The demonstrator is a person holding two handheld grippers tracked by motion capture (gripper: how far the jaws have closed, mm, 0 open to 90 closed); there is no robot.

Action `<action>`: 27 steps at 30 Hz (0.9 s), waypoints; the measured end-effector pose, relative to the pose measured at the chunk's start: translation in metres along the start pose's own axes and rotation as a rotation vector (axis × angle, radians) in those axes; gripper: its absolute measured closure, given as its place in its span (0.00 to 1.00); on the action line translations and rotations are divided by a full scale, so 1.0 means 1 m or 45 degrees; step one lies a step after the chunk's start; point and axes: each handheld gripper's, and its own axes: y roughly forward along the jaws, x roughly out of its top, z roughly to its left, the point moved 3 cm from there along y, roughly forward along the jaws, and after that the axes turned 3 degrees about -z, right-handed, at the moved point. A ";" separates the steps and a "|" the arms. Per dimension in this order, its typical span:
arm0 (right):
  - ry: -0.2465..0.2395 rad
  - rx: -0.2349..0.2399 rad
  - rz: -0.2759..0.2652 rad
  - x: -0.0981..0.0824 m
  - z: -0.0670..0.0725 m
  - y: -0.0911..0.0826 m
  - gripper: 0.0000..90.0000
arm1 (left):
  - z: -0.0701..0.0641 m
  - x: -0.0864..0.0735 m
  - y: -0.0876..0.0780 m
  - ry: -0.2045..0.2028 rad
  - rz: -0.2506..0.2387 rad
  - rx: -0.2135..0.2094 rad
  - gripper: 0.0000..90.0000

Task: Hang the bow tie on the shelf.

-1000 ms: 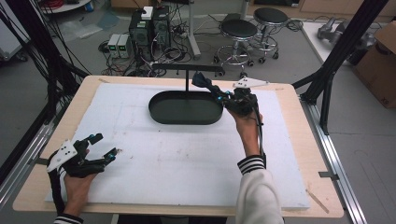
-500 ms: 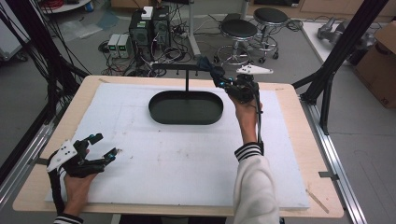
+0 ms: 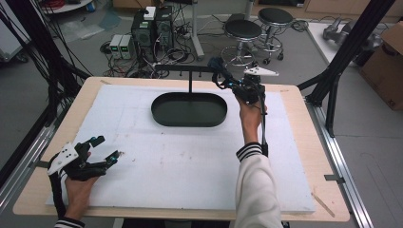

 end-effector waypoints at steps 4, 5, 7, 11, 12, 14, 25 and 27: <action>0.018 -0.043 0.025 -0.003 -0.004 0.002 0.90 | 0.000 0.000 0.000 0.000 0.000 -0.002 0.17; 0.025 -0.051 0.032 -0.004 -0.005 0.002 0.90 | 0.000 0.000 0.000 -0.001 -0.002 -0.002 0.17; 0.038 -0.067 0.043 -0.006 -0.007 0.003 0.88 | 0.000 0.000 0.000 0.000 -0.003 -0.003 0.17; 0.042 -0.084 0.064 -0.008 -0.009 0.003 0.81 | 0.000 0.000 0.000 0.001 -0.002 -0.003 0.17; 0.039 -0.093 0.070 -0.008 -0.008 0.003 0.80 | 0.000 0.000 0.000 0.004 -0.001 -0.004 0.17; 0.038 -0.091 0.072 -0.008 -0.008 0.002 0.80 | 0.000 0.000 0.000 0.005 0.000 -0.004 0.17; -0.051 -0.099 0.087 -0.015 -0.006 -0.016 0.64 | 0.000 0.000 0.000 0.006 -0.002 -0.005 0.17; -0.059 -0.078 0.093 -0.014 -0.005 -0.020 0.56 | 0.000 0.000 0.000 0.005 -0.001 -0.004 0.17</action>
